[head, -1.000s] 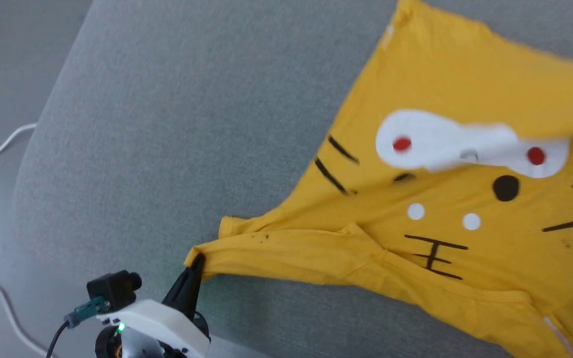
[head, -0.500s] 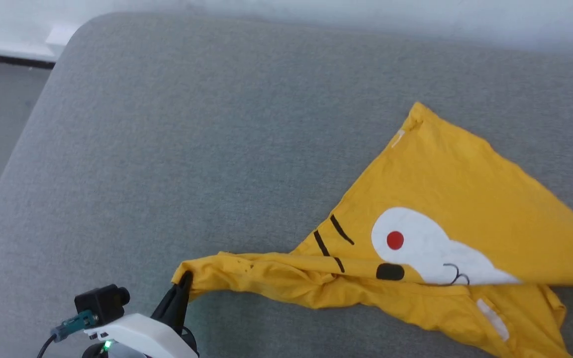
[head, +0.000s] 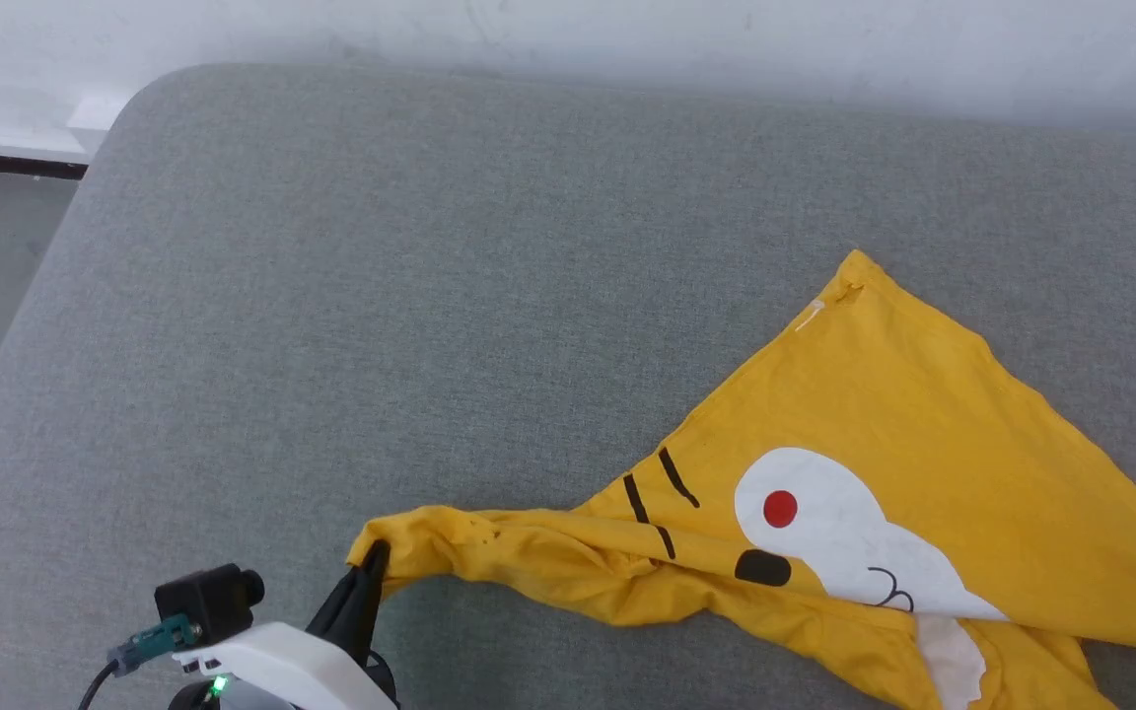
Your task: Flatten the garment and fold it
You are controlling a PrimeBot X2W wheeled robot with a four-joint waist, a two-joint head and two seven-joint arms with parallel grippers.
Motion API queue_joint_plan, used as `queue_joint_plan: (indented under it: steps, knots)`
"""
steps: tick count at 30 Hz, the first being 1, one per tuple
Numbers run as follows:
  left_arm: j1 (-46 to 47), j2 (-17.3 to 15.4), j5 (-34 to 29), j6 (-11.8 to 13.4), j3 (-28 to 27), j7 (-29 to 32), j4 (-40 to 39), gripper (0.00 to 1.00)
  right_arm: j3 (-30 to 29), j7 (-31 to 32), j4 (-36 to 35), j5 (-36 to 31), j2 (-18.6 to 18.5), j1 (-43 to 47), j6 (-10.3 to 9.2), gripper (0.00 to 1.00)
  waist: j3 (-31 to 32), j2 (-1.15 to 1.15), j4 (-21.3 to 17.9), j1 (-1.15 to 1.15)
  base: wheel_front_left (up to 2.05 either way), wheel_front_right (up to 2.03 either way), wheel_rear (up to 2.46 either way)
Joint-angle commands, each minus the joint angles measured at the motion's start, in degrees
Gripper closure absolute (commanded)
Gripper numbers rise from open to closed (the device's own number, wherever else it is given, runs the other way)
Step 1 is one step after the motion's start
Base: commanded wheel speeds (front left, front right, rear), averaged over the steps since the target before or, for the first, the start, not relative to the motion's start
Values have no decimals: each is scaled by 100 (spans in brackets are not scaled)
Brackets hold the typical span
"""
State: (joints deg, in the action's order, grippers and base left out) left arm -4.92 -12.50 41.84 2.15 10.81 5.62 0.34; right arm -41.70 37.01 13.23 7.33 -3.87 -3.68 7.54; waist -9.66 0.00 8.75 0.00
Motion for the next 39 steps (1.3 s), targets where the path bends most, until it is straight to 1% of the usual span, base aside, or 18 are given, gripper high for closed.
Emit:
queue_joint_plan:
  steps: [1, 2, 5, 7, 9, 13, 15, 17, 20, 23, 26, 28, 32, 39]
  knots:
    - [-76, -14, 19, 29, 4, 20, -33, 100, 79, -49, 54, 33, 98, 164, -5, 5, 8, 0, 1, 0, 0, 0, 0]
    - [-75, -6, 27, 29, 9, 19, -32, 100, 90, -229, -51, 41, 98, 147, -5, 0, 13, 0, 0, 0, 0, 0, 0]
    - [-65, 12, 41, 29, 30, 21, -34, 100, 185, -995, -427, 4, 99, -18, -5, 0, 7, 0, 8, 0, 0, 0, 0]
    - [-53, 14, 52, 22, 38, 22, -34, 100, 468, -1560, -704, -71, 99, -112, -5, 0, -11, 0, 19, 0, 0, 0, 0]
    - [-41, 9, 56, 14, 41, 13, -29, 100, 857, -2126, -911, -81, 49, -247, -5, 0, -46, 0, 31, 0, 0, 0, 0]
    - [15, 16, 59, -7, 61, -6, -17, 100, 1789, -3033, -1003, -41, -317, -581, -5, 0, -155, 0, 80, 0, 0, 0, 0]
    - [63, 37, 69, -23, 77, -20, -6, 100, 2253, -3314, -871, 7, -519, -834, -5, 0, -219, 0, 121, 0, 0, 0, 0]
    - [112, 58, 74, -42, 99, -33, 6, 100, 2712, -3418, -682, 31, -669, -1135, -5, 0, -290, 0, 167, 0, 0, 0, 0]
    - [198, 94, 75, -70, 142, -50, 27, 100, 3419, -3314, -215, 88, -948, -1678, -5, 0, -436, 0, 271, 0, 0, 0, 0]
    - [296, 144, 84, -109, 191, -72, 79, 100, 4000, -3008, 371, 135, -1192, -2260, -5, 0, -581, 0, 415, 0, 0, 0, 0]
    - [395, 215, 102, -156, 239, -117, 158, 100, 4430, -2508, 914, 136, -1361, -2794, -5, 0, -722, 0, 594, 0, 0, 0, 0]
    - [448, 258, 128, -206, 261, -162, 238, 100, 4600, -2088, 1226, 146, -1414, -3107, -5, 0, -809, 0, 703, 0, 0, 0, 0]
    - [530, 334, 136, -278, 323, -244, 390, 100, 4689, -1176, 1734, 75, -1456, -3609, -5, 0, -970, 0, 891, 0, 0, 0, 0]
    - [652, 445, 148, -369, 417, -354, 584, 100, 4444, 104, 2165, -354, -1401, -3992, -5, 0, -1132, 0, 1102, 0, 0, 0, 0]
